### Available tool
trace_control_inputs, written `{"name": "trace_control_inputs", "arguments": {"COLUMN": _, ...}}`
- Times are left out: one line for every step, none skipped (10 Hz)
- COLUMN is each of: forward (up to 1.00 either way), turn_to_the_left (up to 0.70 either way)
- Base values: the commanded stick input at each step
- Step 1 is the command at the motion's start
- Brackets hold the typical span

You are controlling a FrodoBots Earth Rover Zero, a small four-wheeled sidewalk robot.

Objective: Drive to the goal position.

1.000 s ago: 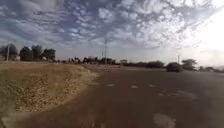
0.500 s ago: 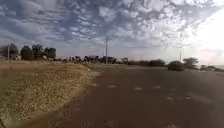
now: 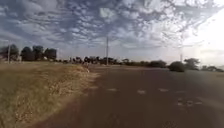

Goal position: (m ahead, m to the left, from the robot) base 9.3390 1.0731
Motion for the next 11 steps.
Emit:
{"name": "trace_control_inputs", "arguments": {"forward": 0.6, "turn_to_the_left": 0.0}}
{"name": "trace_control_inputs", "arguments": {"forward": 0.6, "turn_to_the_left": 0.0}}
{"name": "trace_control_inputs", "arguments": {"forward": 0.6, "turn_to_the_left": 0.0}}
{"name": "trace_control_inputs", "arguments": {"forward": 0.6, "turn_to_the_left": 0.0}}
{"name": "trace_control_inputs", "arguments": {"forward": 0.6, "turn_to_the_left": 0.0}}
{"name": "trace_control_inputs", "arguments": {"forward": 0.6, "turn_to_the_left": 0.0}}
{"name": "trace_control_inputs", "arguments": {"forward": 0.6, "turn_to_the_left": 0.0}}
{"name": "trace_control_inputs", "arguments": {"forward": 0.6, "turn_to_the_left": 0.0}}
{"name": "trace_control_inputs", "arguments": {"forward": 0.6, "turn_to_the_left": 0.0}}
{"name": "trace_control_inputs", "arguments": {"forward": 0.6, "turn_to_the_left": 0.0}}
{"name": "trace_control_inputs", "arguments": {"forward": 0.6, "turn_to_the_left": 0.0}}
